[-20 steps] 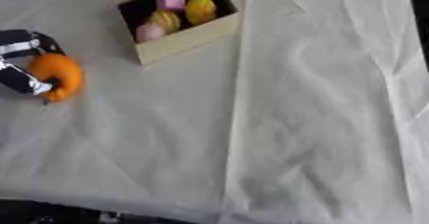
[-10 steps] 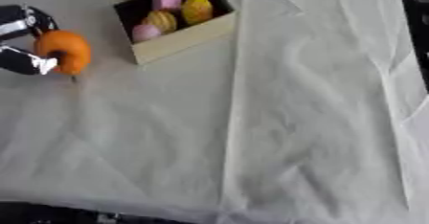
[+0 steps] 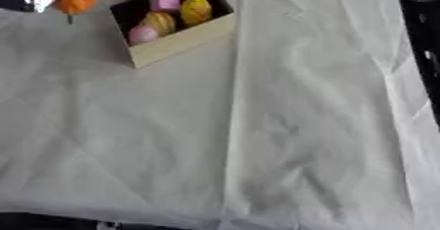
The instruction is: Pick up objects on the table and place them in the box.
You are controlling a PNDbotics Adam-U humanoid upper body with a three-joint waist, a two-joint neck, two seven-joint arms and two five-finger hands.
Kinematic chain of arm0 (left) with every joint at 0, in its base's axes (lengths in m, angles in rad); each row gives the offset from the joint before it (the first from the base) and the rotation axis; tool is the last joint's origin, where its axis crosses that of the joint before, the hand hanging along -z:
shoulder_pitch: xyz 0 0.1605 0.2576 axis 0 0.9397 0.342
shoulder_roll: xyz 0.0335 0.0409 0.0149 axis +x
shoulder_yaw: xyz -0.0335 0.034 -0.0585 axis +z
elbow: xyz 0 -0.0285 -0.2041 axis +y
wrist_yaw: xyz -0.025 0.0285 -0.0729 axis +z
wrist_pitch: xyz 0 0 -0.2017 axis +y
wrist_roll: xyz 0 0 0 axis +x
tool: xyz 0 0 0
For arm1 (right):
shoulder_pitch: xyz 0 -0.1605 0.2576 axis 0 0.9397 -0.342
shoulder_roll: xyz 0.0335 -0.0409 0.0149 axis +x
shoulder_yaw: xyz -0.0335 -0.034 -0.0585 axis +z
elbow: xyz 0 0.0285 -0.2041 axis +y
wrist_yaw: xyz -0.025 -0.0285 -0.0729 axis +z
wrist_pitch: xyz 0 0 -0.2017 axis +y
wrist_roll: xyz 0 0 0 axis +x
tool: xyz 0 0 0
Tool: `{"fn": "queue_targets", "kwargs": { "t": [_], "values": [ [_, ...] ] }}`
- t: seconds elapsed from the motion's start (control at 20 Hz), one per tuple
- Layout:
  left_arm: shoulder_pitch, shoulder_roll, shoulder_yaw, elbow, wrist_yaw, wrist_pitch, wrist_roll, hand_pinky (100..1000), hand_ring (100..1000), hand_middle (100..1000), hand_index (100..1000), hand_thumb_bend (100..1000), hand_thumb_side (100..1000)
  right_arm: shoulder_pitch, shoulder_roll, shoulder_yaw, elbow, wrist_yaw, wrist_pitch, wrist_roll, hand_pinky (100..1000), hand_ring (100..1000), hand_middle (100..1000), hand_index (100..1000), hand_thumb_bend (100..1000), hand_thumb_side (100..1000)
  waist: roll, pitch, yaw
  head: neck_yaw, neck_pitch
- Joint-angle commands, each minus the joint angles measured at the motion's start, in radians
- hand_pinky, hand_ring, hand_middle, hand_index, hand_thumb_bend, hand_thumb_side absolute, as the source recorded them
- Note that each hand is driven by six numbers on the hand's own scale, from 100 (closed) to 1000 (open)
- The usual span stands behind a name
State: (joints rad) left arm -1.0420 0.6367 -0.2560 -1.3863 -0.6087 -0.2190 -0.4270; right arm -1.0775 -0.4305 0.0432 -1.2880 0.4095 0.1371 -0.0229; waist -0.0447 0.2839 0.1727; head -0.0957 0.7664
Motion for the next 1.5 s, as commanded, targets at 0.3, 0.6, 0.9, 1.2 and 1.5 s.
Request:
{"fn": "queue_targets", "kwargs": {
  "t": [0.3,0.6,0.9,1.2,1.5],
  "values": [
    [-0.117,-0.198,0.052,0.244,-0.087,-0.027,0.100,734,714,638,644,100,270,-0.026,0.016,-0.007,-0.033,-0.015,-0.003,0.002,834,845,660,887,100,453,0.001,-0.024,-0.020,0.013,0.004],
    [-0.103,-0.248,0.066,0.384,-0.158,-0.050,0.127,734,716,643,649,100,263,-0.025,0.025,-0.009,-0.046,-0.024,-0.004,0.000,834,845,659,887,100,458,-0.001,-0.021,-0.026,0.015,0.004],
    [-0.087,-0.260,0.073,0.423,-0.178,-0.056,0.131,739,719,648,662,100,249,-0.020,0.030,-0.013,-0.053,-0.030,-0.001,-0.003,834,845,657,887,100,461,-0.001,-0.019,-0.027,0.016,0.004],
    [-0.080,-0.258,0.066,0.426,-0.194,-0.071,0.050,875,890,847,923,270,306,-0.015,0.035,-0.013,-0.050,-0.032,0.001,-0.002,834,844,654,886,100,461,0.001,-0.020,-0.027,0.014,0.004],
    [-0.085,-0.228,0.076,0.362,-0.204,-0.112,-0.014,917,932,878,964,517,510,-0.003,0.038,-0.014,-0.044,-0.035,0.003,-0.003,834,842,651,885,100,464,0.006,-0.023,-0.021,0.011,0.004]
  ]
}}
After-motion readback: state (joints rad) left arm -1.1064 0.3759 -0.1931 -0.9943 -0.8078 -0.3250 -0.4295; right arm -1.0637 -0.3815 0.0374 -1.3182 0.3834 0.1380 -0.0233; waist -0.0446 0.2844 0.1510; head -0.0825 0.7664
